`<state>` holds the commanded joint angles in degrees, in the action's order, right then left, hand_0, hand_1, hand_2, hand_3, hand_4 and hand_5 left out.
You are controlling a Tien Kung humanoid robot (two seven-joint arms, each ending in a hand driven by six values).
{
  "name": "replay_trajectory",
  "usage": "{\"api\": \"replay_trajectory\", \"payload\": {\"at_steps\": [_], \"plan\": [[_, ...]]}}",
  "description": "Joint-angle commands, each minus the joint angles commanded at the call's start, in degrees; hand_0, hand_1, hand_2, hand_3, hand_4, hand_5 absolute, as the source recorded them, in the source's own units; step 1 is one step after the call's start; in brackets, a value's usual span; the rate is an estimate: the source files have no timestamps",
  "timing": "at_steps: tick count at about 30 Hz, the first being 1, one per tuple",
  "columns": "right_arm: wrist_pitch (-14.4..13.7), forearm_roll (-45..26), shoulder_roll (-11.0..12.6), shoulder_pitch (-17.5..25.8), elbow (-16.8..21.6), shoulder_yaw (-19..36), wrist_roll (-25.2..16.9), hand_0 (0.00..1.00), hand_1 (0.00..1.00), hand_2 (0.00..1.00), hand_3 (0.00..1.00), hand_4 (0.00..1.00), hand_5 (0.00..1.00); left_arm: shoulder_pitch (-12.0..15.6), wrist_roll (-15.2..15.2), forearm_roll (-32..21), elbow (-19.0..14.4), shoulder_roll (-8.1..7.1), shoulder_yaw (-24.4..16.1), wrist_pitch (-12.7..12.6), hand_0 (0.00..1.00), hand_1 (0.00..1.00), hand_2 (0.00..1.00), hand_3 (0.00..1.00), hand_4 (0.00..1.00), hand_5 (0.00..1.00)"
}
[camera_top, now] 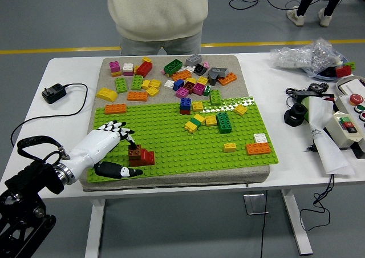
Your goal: Pick up the brick,pile it on top of brick,press brick,pick up the brick,pile it on top of brick,press brick
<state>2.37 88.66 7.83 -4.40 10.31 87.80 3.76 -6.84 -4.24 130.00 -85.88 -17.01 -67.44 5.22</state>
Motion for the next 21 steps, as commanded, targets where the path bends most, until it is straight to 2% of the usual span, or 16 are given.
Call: {"api": "replay_trajectory", "payload": {"at_steps": [21], "plan": [[-0.1, -0.3, 0.0, -0.1, 0.0, 0.0, 0.0, 0.761, 0.676, 0.718, 0.737, 0.998, 0.683, 0.0, -0.1, 0.0, 1.1, 0.61, 0.1, 0.3, 0.998, 0.998, 0.866, 0.6, 0.992, 0.575]]}}
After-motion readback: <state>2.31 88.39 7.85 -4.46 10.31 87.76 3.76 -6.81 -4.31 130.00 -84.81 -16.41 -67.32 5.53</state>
